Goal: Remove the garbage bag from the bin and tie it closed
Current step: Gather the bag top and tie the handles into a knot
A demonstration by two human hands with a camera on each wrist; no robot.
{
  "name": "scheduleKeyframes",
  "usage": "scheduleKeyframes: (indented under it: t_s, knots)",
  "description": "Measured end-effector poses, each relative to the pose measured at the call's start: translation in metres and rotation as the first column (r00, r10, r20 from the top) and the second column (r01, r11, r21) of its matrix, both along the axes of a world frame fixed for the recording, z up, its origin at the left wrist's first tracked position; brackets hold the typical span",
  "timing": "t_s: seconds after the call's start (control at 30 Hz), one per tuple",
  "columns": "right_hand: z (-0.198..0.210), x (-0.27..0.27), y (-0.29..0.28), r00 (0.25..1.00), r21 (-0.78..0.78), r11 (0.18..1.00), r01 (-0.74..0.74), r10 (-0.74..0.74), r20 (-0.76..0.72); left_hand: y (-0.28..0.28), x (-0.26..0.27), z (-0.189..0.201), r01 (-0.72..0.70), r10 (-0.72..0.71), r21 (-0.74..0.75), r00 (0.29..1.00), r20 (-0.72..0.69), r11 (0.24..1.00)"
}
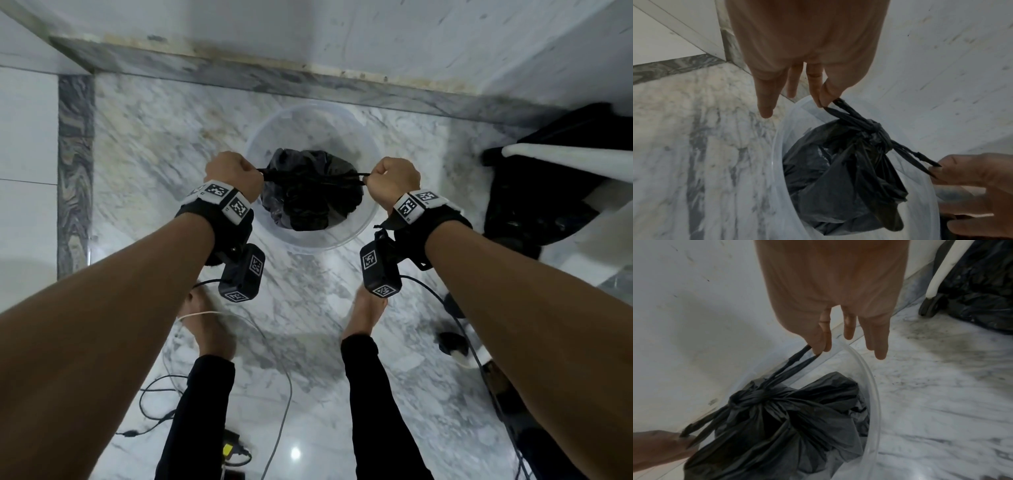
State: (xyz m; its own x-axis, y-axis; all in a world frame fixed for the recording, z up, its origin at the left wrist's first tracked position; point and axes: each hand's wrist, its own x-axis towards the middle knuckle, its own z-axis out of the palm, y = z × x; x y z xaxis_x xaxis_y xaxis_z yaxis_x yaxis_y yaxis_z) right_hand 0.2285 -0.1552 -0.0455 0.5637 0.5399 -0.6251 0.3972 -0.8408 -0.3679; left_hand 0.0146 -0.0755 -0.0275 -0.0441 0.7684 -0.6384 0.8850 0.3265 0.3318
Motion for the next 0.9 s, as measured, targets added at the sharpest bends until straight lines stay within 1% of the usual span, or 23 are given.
scheduleKeyframes:
  t_s: [0.1, 0.23, 0.3, 0.43, 0.73, 0.9]
  knots:
    - [-0.001, 0.0, -0.003, 0.999, -0.099, 0.994, -0.038, 0.04, 0.019, -0.004, 0.002, -0.003, -0.006, 0.006, -0.025, 1.0, -0.002, 1.0]
    - [-0.005, -0.002, -0.004, 1.0, -0.133, 0.991, 0.017, -0.02, -0.019, -0.003, 0.0, -0.003, -0.022, 0.022, -0.029, 1.0, 0.002, 0.999]
    - [-0.005, 0.0, -0.002, 0.999, -0.154, 0.988, -0.02, 0.015, -0.028, -0.001, -0.001, -0.003, -0.012, 0.012, -0.028, 1.0, -0.006, 1.0]
    - [-0.005, 0.008, 0.0, 0.99, -0.216, 0.966, -0.142, 0.14, -0.024, 0.001, -0.002, -0.003, 0.001, -0.001, -0.038, 1.0, -0.009, 0.999]
    - [-0.016, 0.01, -0.004, 0.998, -0.167, 0.984, -0.06, 0.056, -0.032, 0.002, -0.001, -0.001, 0.016, -0.017, -0.032, 0.999, -0.036, 0.999]
    - [-0.013, 0.011, -0.002, 0.994, -0.207, 0.972, -0.108, 0.108, -0.012, 0.001, -0.002, -0.001, 0.046, -0.047, -0.019, 0.997, -0.057, 0.999]
